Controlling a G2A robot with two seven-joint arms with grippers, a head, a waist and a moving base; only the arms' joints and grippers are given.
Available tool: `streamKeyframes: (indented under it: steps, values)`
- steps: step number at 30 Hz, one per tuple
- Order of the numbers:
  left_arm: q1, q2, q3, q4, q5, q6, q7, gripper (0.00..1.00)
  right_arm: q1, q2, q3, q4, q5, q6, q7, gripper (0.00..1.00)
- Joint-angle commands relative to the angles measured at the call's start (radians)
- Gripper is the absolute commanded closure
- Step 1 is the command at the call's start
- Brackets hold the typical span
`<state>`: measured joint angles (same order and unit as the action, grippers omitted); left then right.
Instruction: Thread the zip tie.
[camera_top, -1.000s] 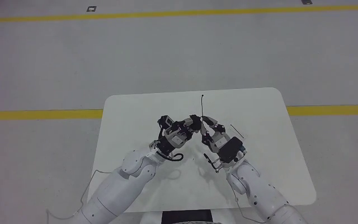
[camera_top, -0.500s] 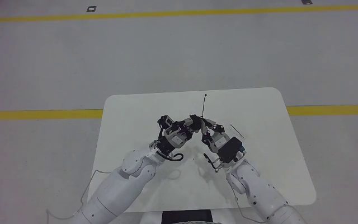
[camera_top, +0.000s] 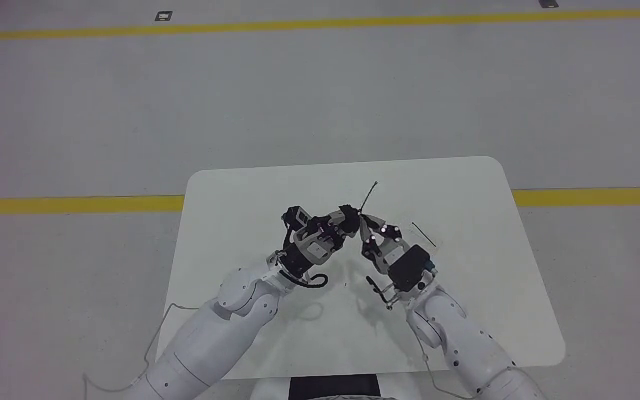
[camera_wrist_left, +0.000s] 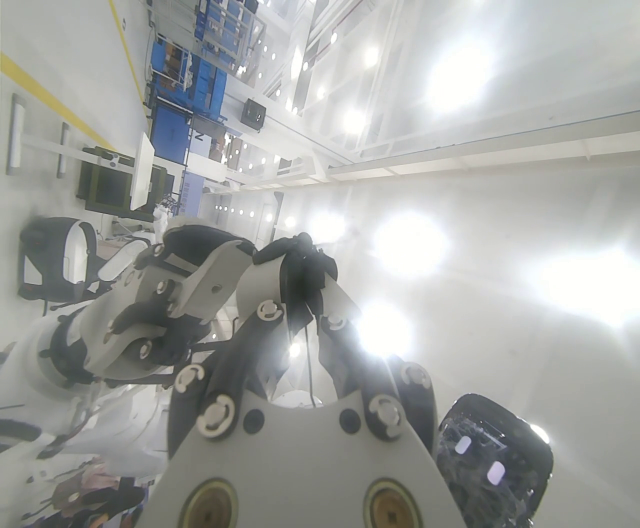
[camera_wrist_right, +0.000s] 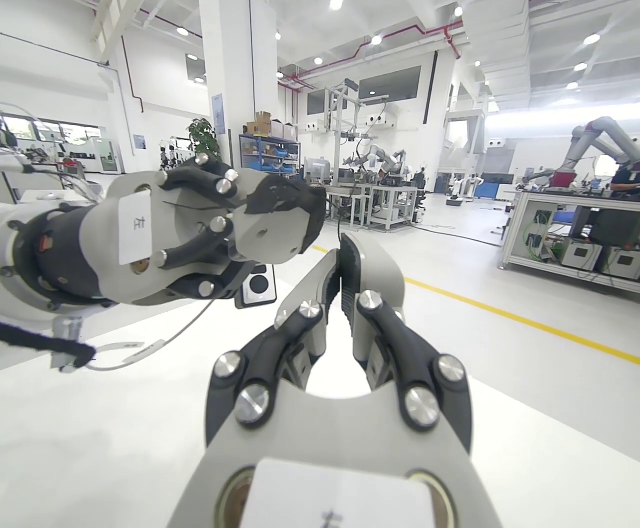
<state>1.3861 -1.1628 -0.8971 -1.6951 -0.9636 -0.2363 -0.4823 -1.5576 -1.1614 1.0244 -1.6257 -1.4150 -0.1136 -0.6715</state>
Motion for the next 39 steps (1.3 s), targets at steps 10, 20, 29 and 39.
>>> streamKeyframes:
  steps: [10,20,29,39]
  values:
    - [0.0,0.0,0.0,0.0,0.0,0.0,0.0,1.0,-0.01,-0.003,0.016,0.023,-0.001,-0.012,0.042,1.0]
    - [0.0,0.0,0.0,0.0,0.0,0.0,0.0,1.0,-0.009,-0.008,0.02,0.044,0.002,-0.018,0.11,1.0]
    - [0.0,0.0,0.0,0.0,0.0,0.0,0.0,1.0,-0.013,-0.012,0.022,0.055,-0.001,-0.025,0.128,1.0]
    - [0.0,0.0,0.0,0.0,0.0,0.0,0.0,1.0,-0.017,-0.015,0.026,0.059,-0.025,-0.03,0.126,1.0]
